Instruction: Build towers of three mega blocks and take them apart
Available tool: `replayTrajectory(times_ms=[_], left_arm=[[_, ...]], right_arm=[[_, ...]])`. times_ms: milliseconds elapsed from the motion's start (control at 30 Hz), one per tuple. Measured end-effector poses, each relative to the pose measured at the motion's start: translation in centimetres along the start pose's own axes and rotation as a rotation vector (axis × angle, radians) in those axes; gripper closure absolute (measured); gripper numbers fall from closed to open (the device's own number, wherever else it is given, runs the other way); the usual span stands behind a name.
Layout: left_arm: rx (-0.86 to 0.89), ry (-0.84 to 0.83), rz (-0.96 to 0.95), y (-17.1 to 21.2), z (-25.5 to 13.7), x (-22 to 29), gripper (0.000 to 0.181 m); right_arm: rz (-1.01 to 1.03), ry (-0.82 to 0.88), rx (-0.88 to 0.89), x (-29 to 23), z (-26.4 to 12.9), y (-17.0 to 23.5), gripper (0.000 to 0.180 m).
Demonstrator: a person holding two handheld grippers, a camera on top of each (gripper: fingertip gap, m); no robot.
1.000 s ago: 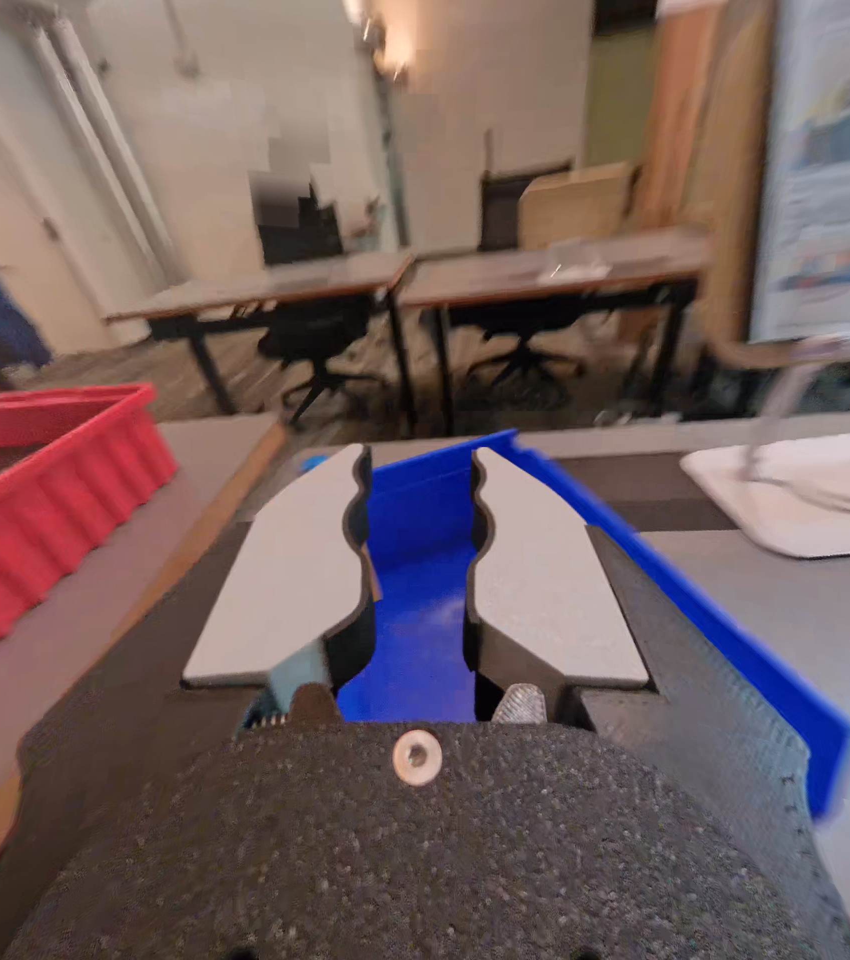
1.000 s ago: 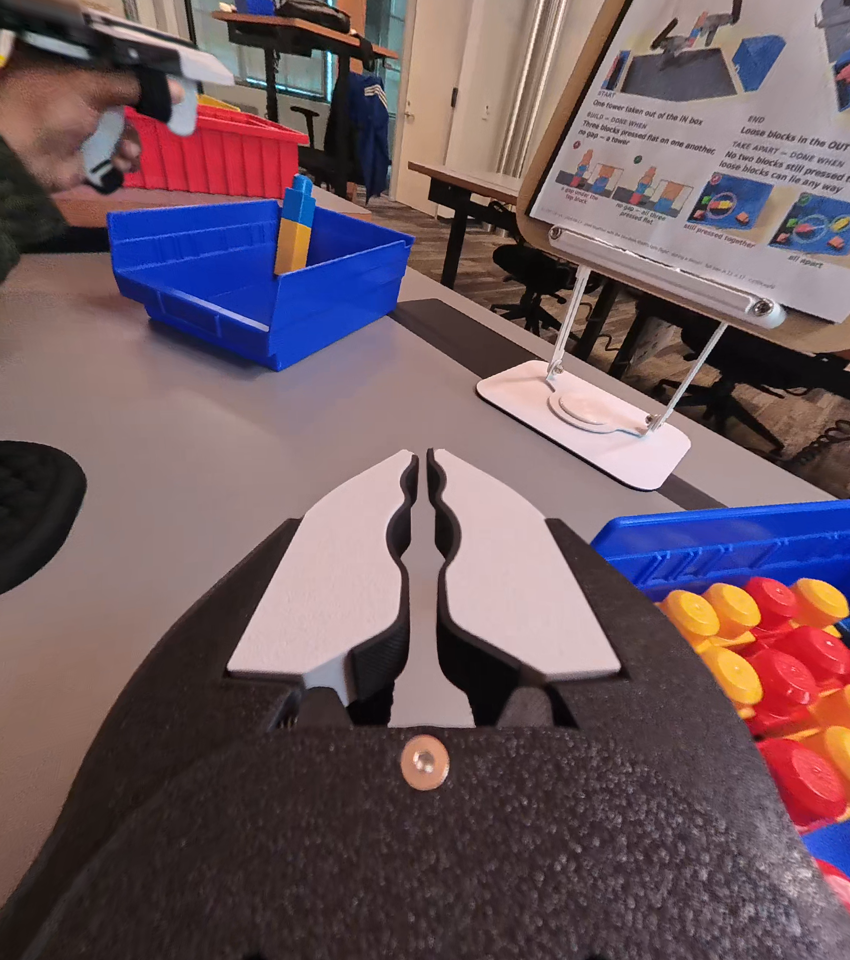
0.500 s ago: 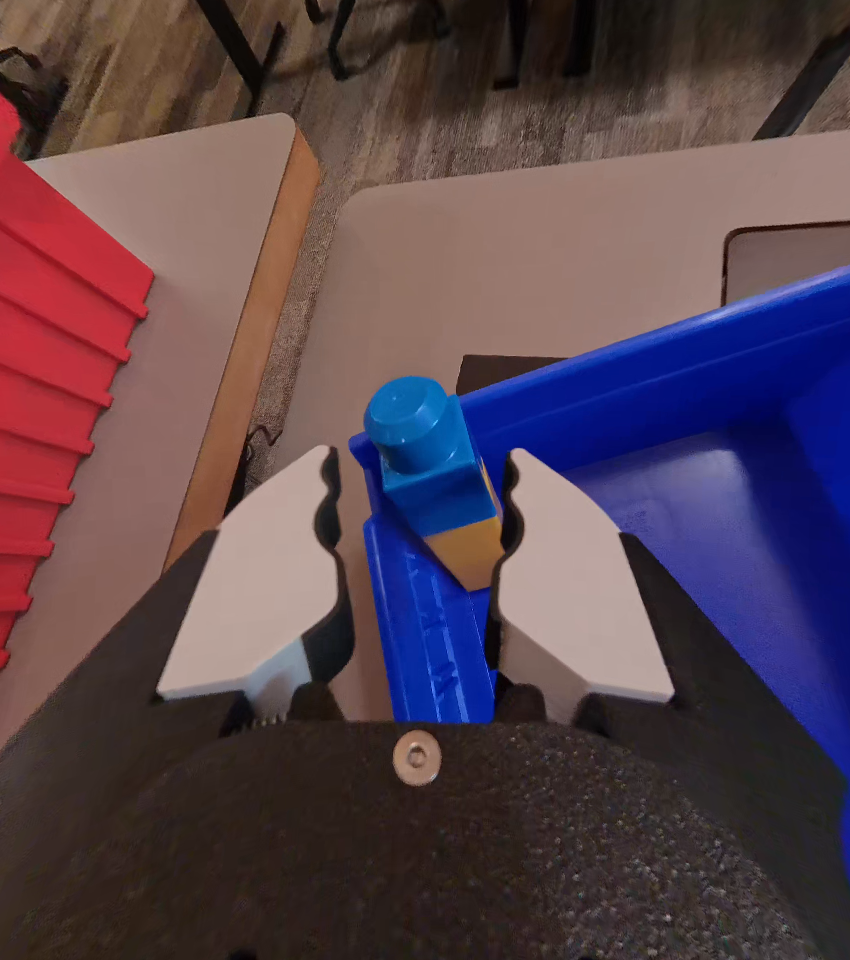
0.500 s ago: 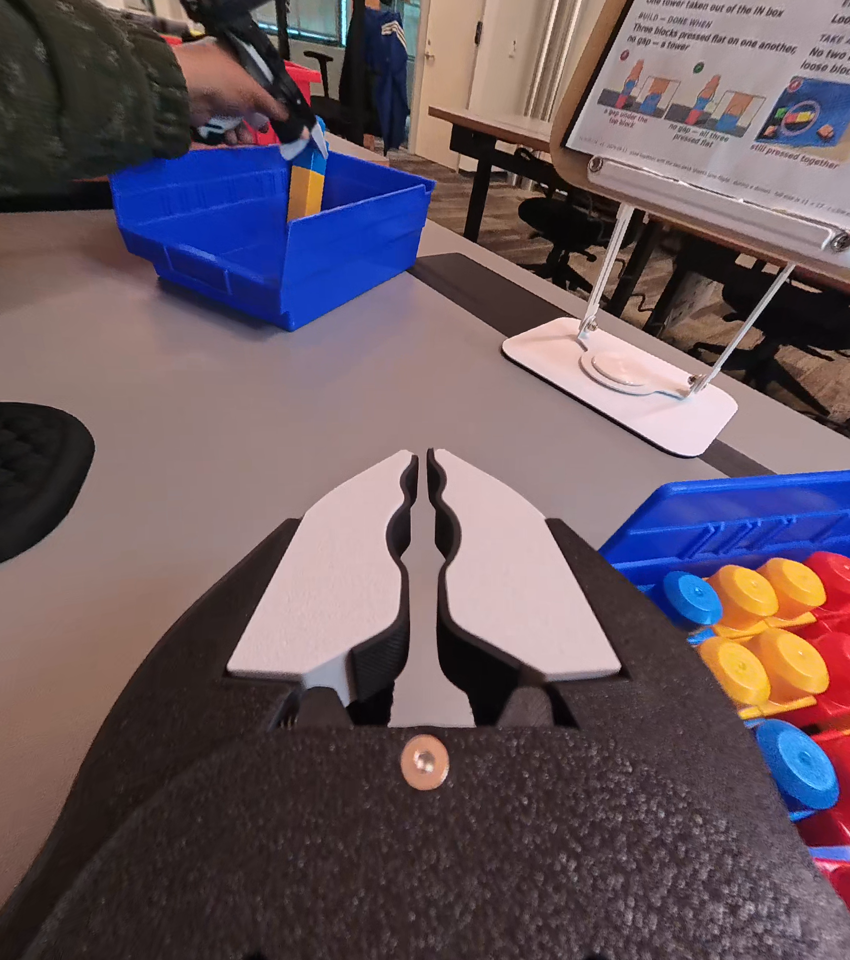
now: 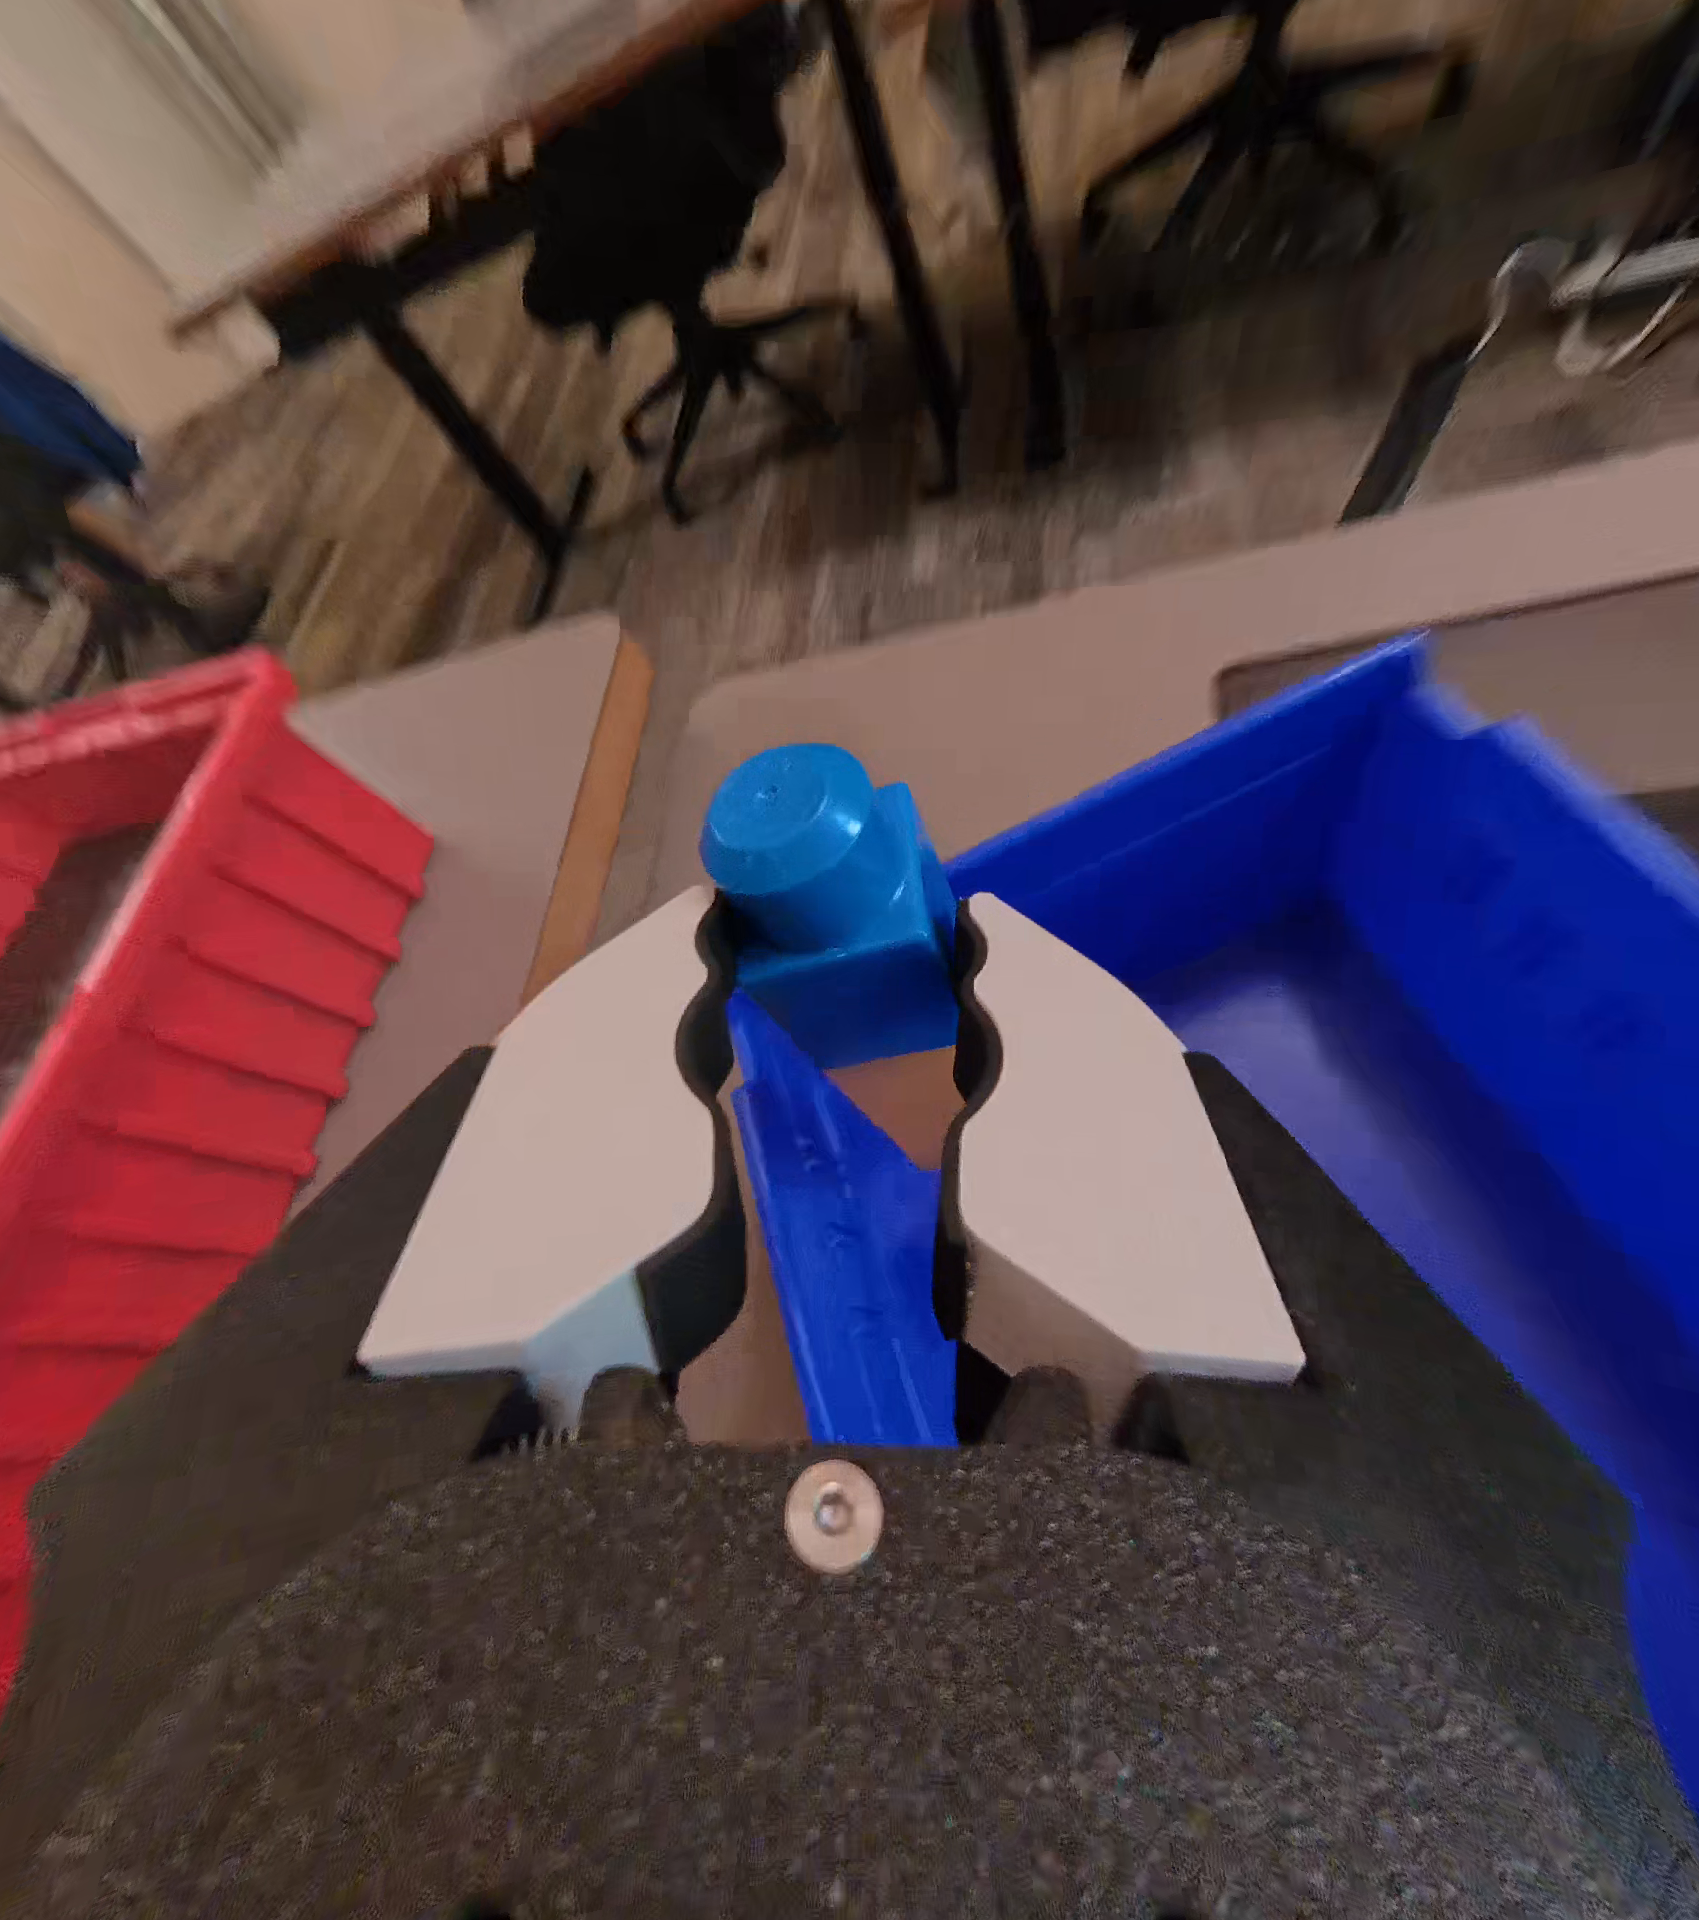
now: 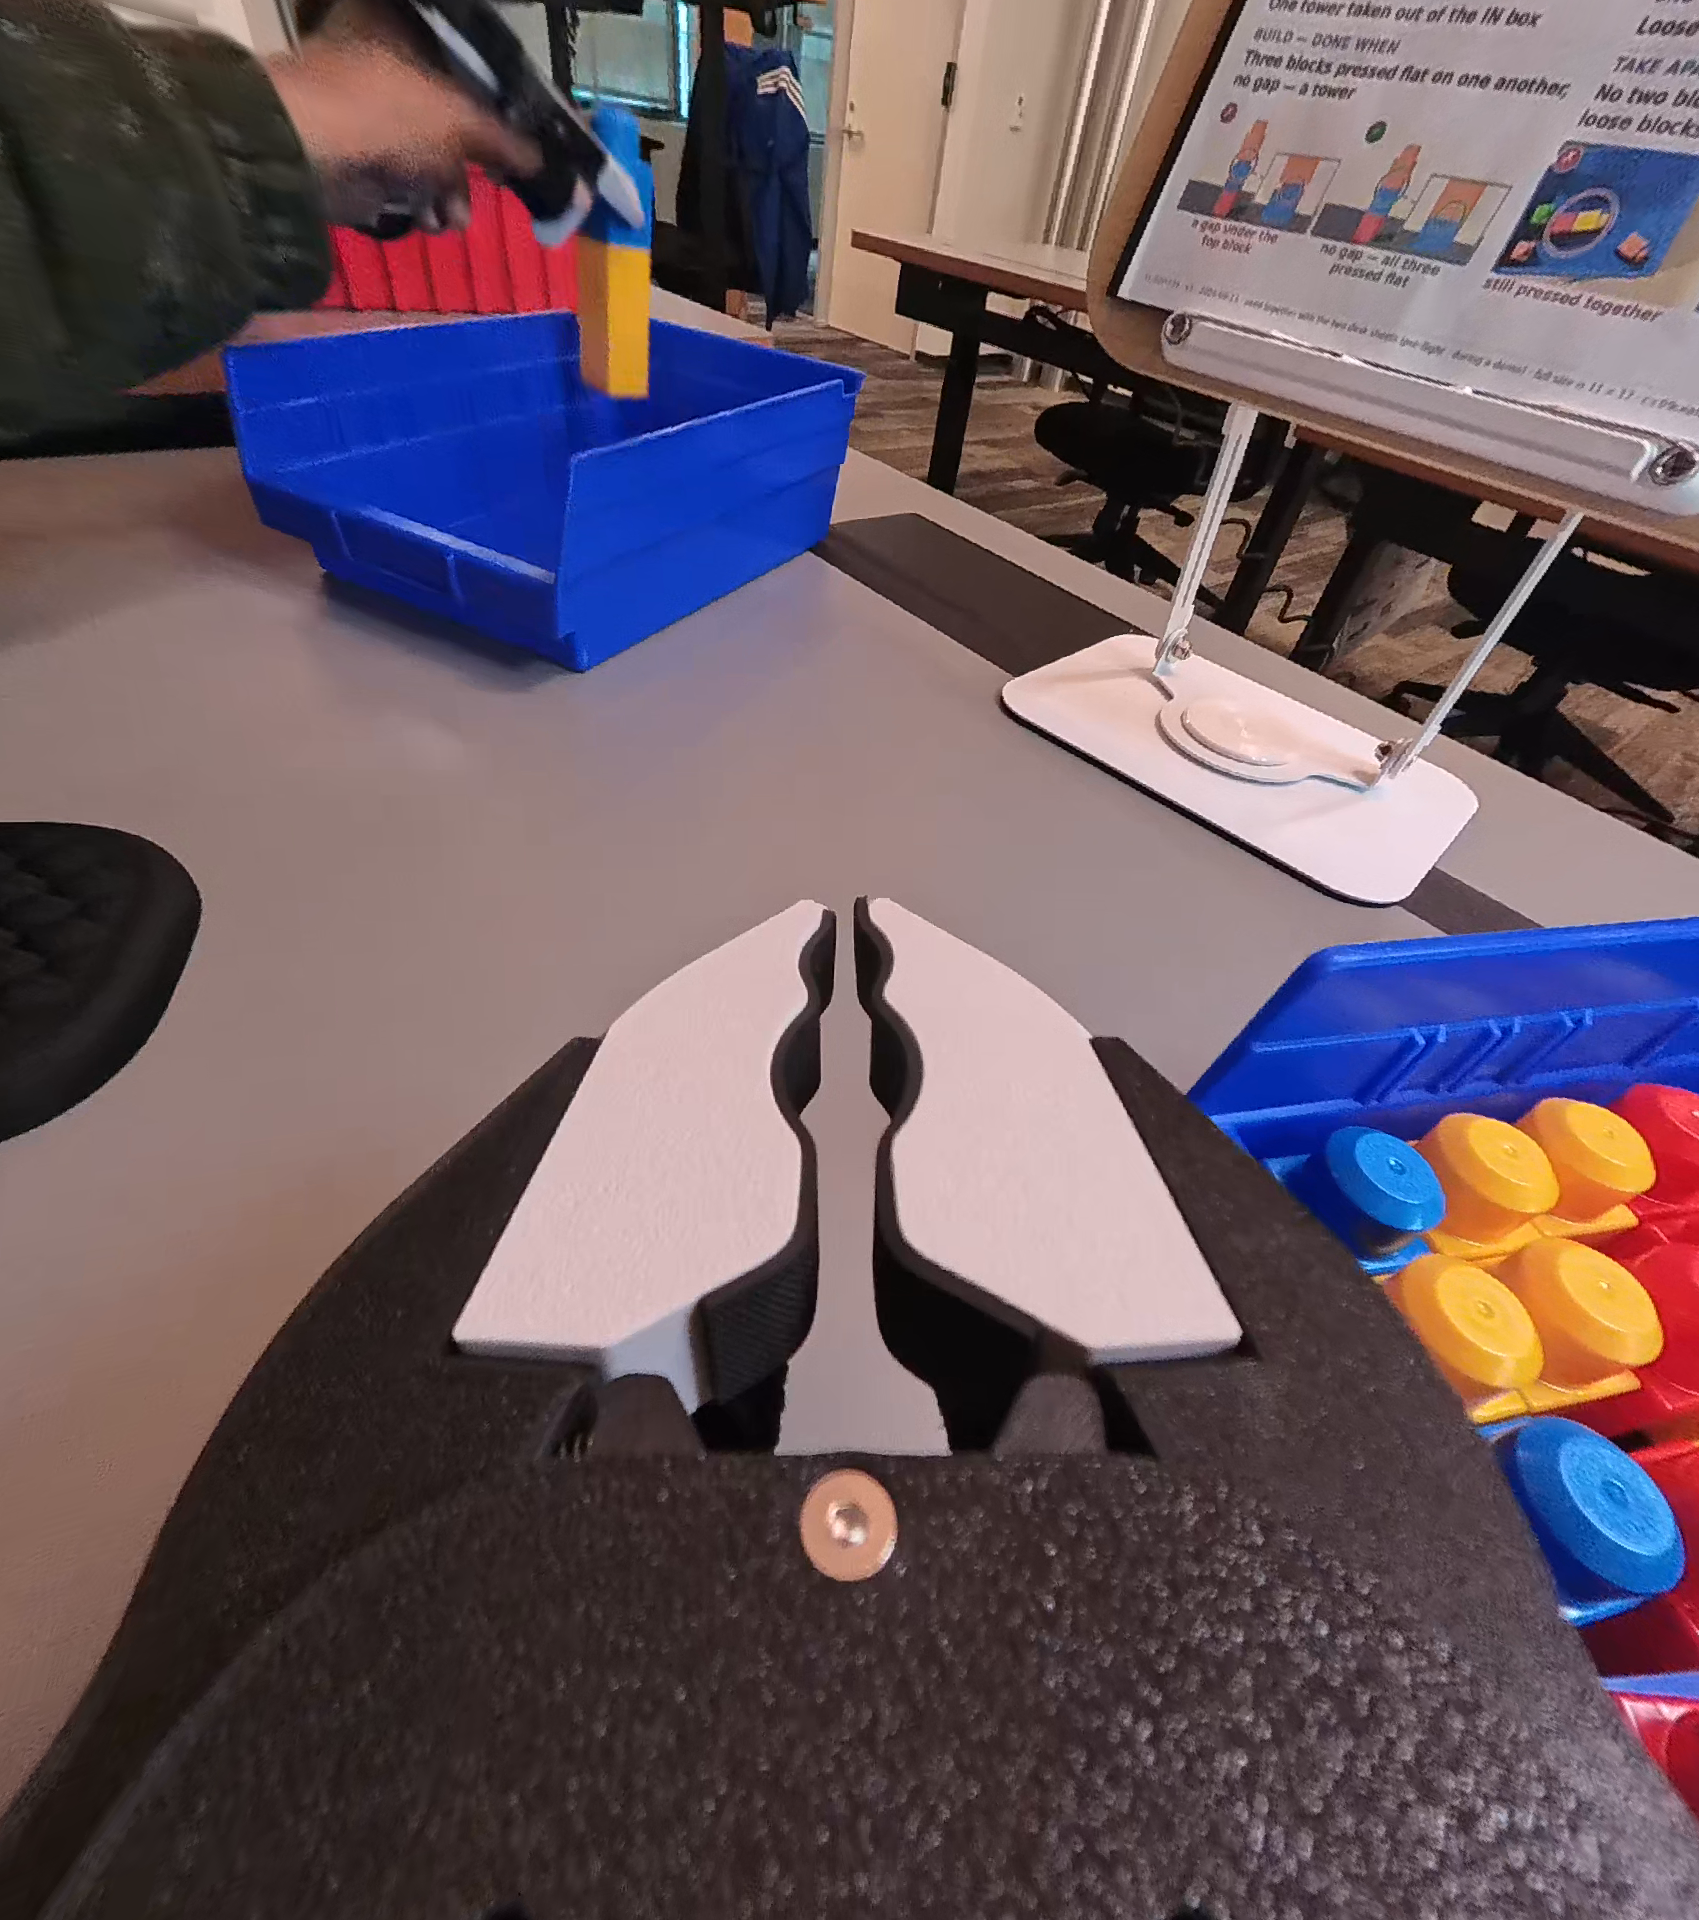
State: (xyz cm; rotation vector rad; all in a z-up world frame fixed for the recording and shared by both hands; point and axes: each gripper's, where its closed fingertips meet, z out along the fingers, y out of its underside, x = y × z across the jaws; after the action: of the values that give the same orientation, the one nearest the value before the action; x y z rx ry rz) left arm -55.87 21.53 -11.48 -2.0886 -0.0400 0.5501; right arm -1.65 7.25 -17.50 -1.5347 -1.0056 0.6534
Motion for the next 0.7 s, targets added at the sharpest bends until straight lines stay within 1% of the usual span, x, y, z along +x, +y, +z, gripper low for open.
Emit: replayTrajectory(times_ms=[100,200,300,400,467,533,567,600,633,667,700], left_arm=[[0.217,0.128,-0.005,-4.5,-6.5,3.4,0.141],[0.409,0.370,-0.007,-7.2,-14.6,10.1,0.141],[0.528,0.646,0.001,-7.2,-22.6,18.7,0.141],[0.571,0.858,0.026,-5.4,-28.3,27.0,0.141],[0.570,0.970,0.021,-4.0,-30.5,31.6,0.141],[0.534,1.062,0.013,-2.6,-31.4,35.2,0.141],[0.510,1.105,0.010,-1.9,-31.6,36.7,0.141],[0.483,1.148,0.001,-1.2,-31.8,38.1,0.141],[0.457,1.170,-0.013,-0.6,-31.6,39.0,0.141],[0.451,1.167,-0.014,-0.2,-31.3,39.5,0.141],[0.438,1.179,-0.027,0.1,-31.0,39.8,0.141]], right_arm=[[-0.021,0.008,-0.001,-0.3,0.2,-0.2,0.172],[-0.061,0.039,0.002,-0.5,0.6,-1.5,0.157],[-0.106,0.047,-0.006,-1.5,1.4,-3.5,0.138],[-0.150,0.043,-0.004,-3.3,3.1,-5.4,0.121],[-0.219,0.066,-0.019,-4.2,4.4,-5.6,0.113],[-0.280,0.111,-0.032,-4.5,5.5,-5.1,0.110],[-0.299,0.137,-0.041,-4.4,5.8,-4.5,0.112],[-0.312,0.157,-0.054,-4.1,6.0,-3.8,0.119],[-0.317,0.167,-0.069,-3.9,6.1,-3.1,0.127],[-0.303,0.173,-0.090,-3.4,6.0,-2.4,0.129],[-0.282,0.162,-0.096,-3.1,5.9,-2.0,0.135]])
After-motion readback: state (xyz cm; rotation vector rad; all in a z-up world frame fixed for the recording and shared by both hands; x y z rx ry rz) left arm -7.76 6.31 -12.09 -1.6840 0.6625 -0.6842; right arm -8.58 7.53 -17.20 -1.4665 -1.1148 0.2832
